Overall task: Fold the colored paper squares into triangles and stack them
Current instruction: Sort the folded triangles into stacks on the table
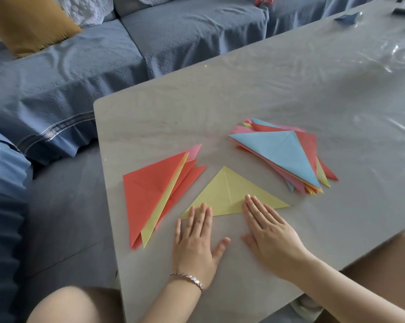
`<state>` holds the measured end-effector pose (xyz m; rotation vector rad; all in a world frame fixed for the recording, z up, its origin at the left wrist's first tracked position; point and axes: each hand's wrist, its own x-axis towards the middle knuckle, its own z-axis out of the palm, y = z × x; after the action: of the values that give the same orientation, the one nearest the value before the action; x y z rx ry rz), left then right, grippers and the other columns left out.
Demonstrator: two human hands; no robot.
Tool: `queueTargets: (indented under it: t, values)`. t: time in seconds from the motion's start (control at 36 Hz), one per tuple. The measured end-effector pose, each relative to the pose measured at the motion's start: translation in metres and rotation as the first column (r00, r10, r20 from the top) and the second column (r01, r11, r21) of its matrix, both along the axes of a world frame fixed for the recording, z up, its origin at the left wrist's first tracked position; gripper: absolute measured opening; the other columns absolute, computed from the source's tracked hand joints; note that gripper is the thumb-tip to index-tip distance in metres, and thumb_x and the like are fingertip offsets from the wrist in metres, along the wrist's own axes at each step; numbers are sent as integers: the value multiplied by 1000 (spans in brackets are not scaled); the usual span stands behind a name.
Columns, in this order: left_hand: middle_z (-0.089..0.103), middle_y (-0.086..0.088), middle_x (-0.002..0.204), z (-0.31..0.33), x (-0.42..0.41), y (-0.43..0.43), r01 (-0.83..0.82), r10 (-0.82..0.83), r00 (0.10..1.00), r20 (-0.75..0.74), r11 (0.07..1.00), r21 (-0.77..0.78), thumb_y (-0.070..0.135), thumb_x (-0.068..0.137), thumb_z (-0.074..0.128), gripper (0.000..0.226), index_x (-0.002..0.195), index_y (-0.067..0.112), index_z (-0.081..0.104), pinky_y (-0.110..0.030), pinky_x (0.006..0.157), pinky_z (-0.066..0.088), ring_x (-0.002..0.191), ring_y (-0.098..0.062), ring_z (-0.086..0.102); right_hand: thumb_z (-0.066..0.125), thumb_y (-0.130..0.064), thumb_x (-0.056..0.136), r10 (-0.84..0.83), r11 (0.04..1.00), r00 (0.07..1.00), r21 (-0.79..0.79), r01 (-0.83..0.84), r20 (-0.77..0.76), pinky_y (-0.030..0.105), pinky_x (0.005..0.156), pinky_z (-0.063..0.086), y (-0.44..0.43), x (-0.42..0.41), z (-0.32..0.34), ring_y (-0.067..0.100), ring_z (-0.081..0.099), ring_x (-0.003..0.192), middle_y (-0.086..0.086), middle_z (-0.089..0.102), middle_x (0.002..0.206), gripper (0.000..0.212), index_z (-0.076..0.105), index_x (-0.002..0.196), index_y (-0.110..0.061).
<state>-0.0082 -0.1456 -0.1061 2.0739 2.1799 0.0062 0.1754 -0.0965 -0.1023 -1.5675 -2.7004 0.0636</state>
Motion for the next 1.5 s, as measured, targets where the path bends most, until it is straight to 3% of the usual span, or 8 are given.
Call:
queueTargets:
  t: [0.5, 0.58, 0.67, 0.81, 1.03, 1.22, 1.36, 1.5]
  values:
    - [50, -6, 135, 6, -14, -9, -142, 142, 990, -1, 989, -50, 56, 95, 7, 72, 131, 7, 45, -37, 105, 16, 120, -24, 52, 8, -50, 98, -214, 975, 976, -53, 215, 32, 27, 108, 9, 6, 41, 5, 27, 47, 123, 17, 50, 133, 75, 52, 126, 4]
    - [40, -2, 140, 13, -12, -7, -143, 143, 990, -2, 989, -26, 60, 92, -3, 80, 135, 9, 42, -41, 109, 22, 128, -19, 42, 12, -42, 98, -172, 984, 984, 34, 173, -42, 32, 104, 26, 7, 39, 9, 30, 59, 112, 15, 61, 122, 69, 62, 116, 2]
    - [41, -3, 141, 16, -15, -1, -140, 138, 990, -26, 989, -58, 61, 88, -9, 87, 134, 12, 45, -41, 109, 21, 129, -18, 42, 54, -17, 85, -187, 971, 940, 94, 222, -285, 37, 82, 50, 16, 33, 23, 29, 68, 92, 6, 71, 96, 22, 70, 96, -7]
    - [67, -6, 112, 21, -15, 4, -126, 126, 992, 8, 992, 8, 54, 92, 17, 69, 106, 10, 68, -44, 86, 50, 99, -23, 66, 61, -21, 86, -210, 976, 944, -116, 186, -253, 33, 93, 39, 36, 9, 50, 25, 53, 114, 0, 60, 119, 38, 55, 124, -17]
    - [68, -5, 108, 22, -18, 4, -56, 57, 998, -12, 998, 20, 49, 77, 34, 58, 103, 10, 69, -42, 77, 54, 95, -24, 66, 71, -56, 69, -355, 850, 934, -404, 338, 35, 34, 94, 35, 66, -21, 56, 26, 39, 120, 7, 44, 124, 80, 37, 133, -24]
    - [68, -4, 83, 31, -26, 15, -65, 34, 992, 124, 966, 251, 36, 80, 40, 38, 78, 10, 68, -32, 74, 42, 75, -24, 66, 73, -42, 72, -431, 775, 902, -521, 356, -25, 28, 67, 43, 59, -22, 54, 24, 56, 95, 2, 57, 100, 52, 50, 110, -15]
    - [58, -21, 120, 37, -51, 32, -261, 207, 960, 187, 902, 344, 15, 80, 59, 32, 110, 2, 62, -45, 85, 48, 108, -38, 57, 56, -27, 89, -394, 844, 884, -479, 240, -252, 29, 65, 37, 45, -8, 48, 25, 53, 88, 4, 53, 93, 18, 59, 95, -10]
    - [16, -13, 153, 31, -66, 42, -419, 399, 902, 167, 901, 109, 29, 94, 44, 56, 143, 9, 25, -38, 110, 18, 141, -25, 16, 57, -14, 90, -501, 840, 652, -503, 206, -569, 27, 58, 41, 44, 13, 42, 25, 53, 69, 8, 61, 77, 12, 61, 84, -3]
